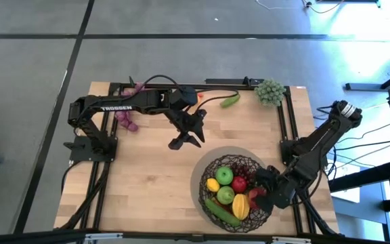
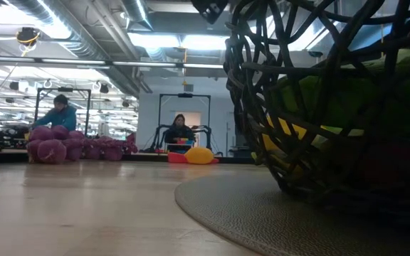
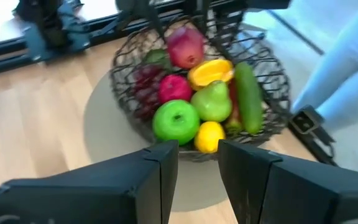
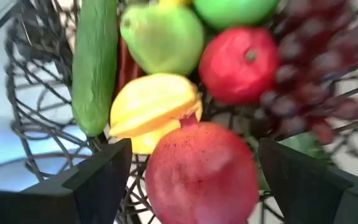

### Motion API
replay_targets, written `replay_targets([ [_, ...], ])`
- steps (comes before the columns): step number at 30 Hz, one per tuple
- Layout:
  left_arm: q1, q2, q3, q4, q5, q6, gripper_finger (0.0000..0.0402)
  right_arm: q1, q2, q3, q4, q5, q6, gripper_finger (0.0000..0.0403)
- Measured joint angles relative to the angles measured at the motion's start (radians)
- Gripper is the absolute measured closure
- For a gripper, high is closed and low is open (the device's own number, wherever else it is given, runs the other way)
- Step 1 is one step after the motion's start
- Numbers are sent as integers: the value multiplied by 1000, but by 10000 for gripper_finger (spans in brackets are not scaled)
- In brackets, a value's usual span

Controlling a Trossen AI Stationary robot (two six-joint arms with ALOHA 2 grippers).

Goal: Build produce basket
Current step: Put the red pomegranate into the wire basket, then put the green cucumber into the wire basket

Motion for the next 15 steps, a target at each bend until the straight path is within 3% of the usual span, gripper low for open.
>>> replay_targets([
  [5,9,0,0,0,-93,-68,298,-4,-22,130,-205,116,-1,60],
  [10,57,0,0,-2,-136,-240,298,-64,-23,305,-437,231,-4,60],
  [15,126,0,0,-5,-154,-352,298,-184,-23,431,-589,256,-151,60],
])
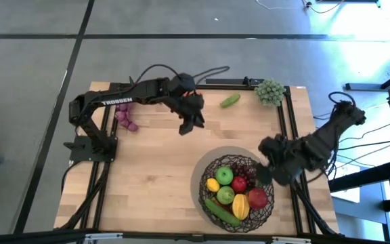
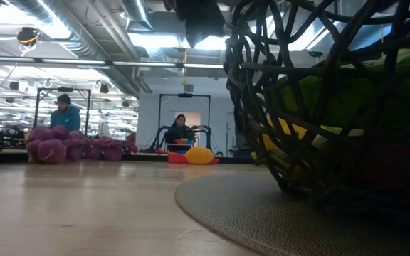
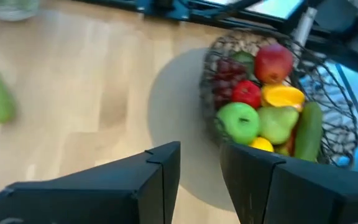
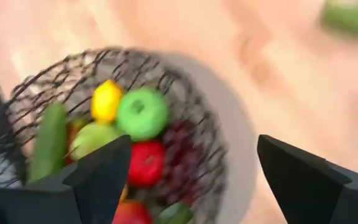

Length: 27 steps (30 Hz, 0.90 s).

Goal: Build produce basket
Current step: Put the green cucumber into the wire basket

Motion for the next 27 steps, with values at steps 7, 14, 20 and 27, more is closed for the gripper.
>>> replay_targets([
  [7,98,0,0,-2,0,-5,298,-245,0,105,22,17,-358,60],
  [14,208,0,0,-49,0,-11,298,-495,12,106,95,-66,-641,60],
  [20,274,0,0,-58,0,26,298,-719,66,105,131,-212,-795,60],
  [27,313,0,0,-57,1,47,298,-926,189,104,158,-284,-1277,60],
])
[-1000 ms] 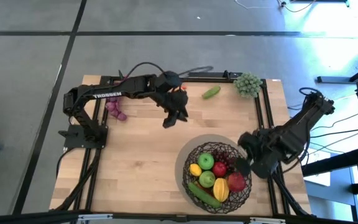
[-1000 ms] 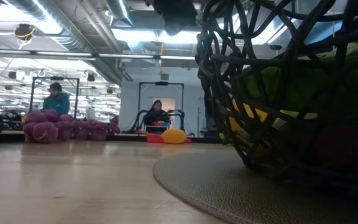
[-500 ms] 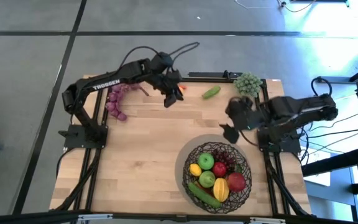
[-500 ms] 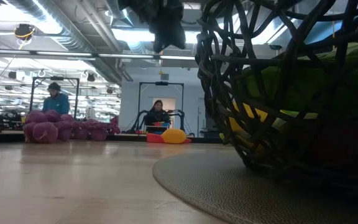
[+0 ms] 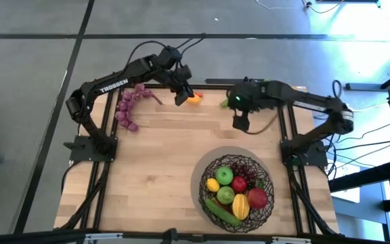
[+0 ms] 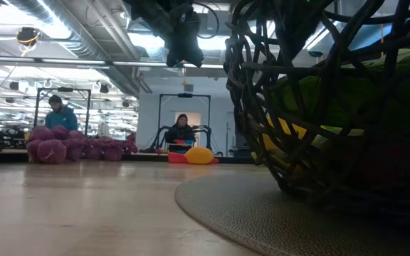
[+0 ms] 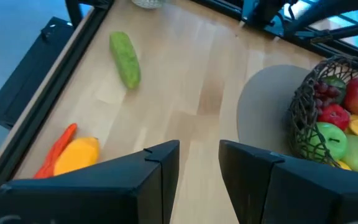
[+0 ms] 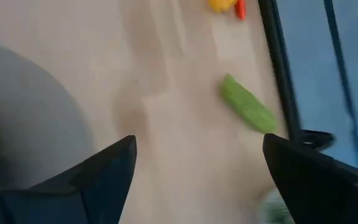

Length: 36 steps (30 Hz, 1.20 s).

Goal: Build produce basket
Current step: Put the green cucumber into the wire basket

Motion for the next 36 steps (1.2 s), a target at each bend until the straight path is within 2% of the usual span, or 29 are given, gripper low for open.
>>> replay_targets([
  [5,12,0,0,0,0,-1,298,-117,116,0,9,-5,-295,60],
  [7,12,0,0,0,-3,-11,298,-157,166,0,16,-42,-373,60],
  [10,11,0,0,0,-3,-32,298,-207,235,-1,37,-125,-438,60],
  [20,10,0,0,1,-3,-52,298,-269,395,-1,190,-111,-652,60],
  [29,3,0,0,1,-4,-59,298,-319,488,-1,240,-126,-702,60],
  [36,3,0,0,1,-40,-59,298,-324,490,0,254,-104,-717,60],
])
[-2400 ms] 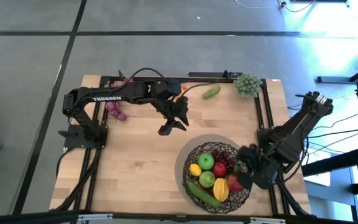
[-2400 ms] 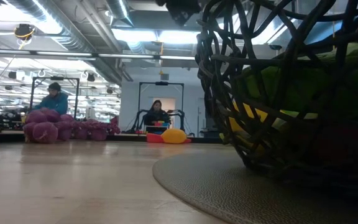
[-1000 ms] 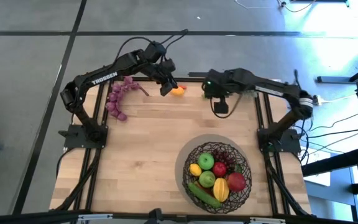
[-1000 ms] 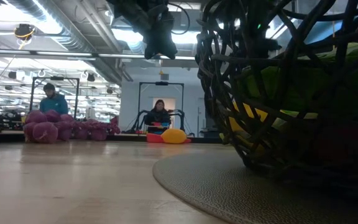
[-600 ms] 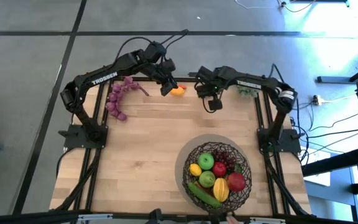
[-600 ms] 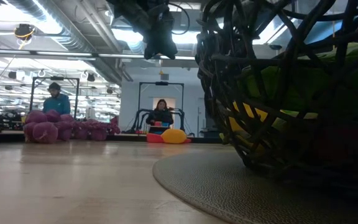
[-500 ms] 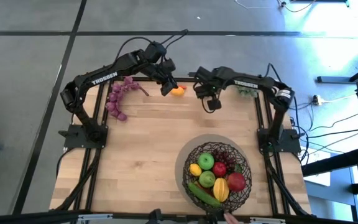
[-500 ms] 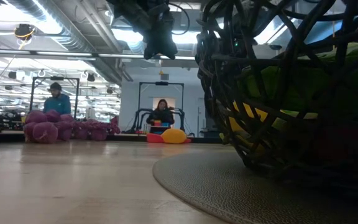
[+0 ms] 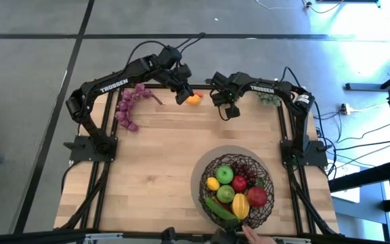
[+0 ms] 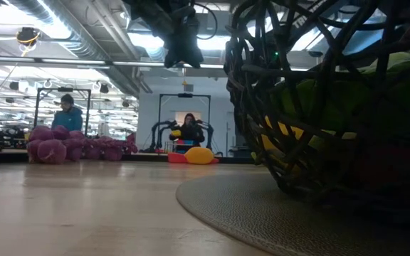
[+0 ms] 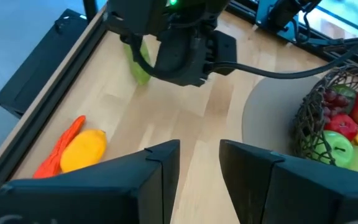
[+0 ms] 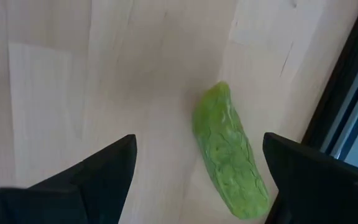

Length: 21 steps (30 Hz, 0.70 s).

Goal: Build produce basket
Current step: Put the green cucumber into the wire basket

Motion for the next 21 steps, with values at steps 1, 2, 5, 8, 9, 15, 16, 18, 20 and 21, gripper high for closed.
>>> replay_targets([
  [1,0,0,0,0,-6,0,298,0,0,0,-3,0,0,60],
  [2,0,0,0,0,-9,0,298,0,0,0,-5,2,0,60],
  [5,0,0,0,0,-11,0,298,10,0,9,-19,45,22,60],
  [8,0,0,0,0,-13,0,298,32,0,40,-35,105,122,60],
  [9,0,0,0,0,-13,0,298,38,0,54,-54,103,160,60],
  [15,0,0,0,0,-14,-2,298,76,0,105,-41,-5,405,60],
  [16,0,0,0,0,-14,-2,298,79,0,103,-30,-3,427,60],
  [18,0,0,0,0,-14,-3,298,81,0,93,-19,-3,455,60],
  [20,0,0,0,0,-14,-2,298,80,0,77,-9,1,495,60],
  [21,0,0,0,0,-14,-3,298,79,0,71,-7,3,534,60],
])
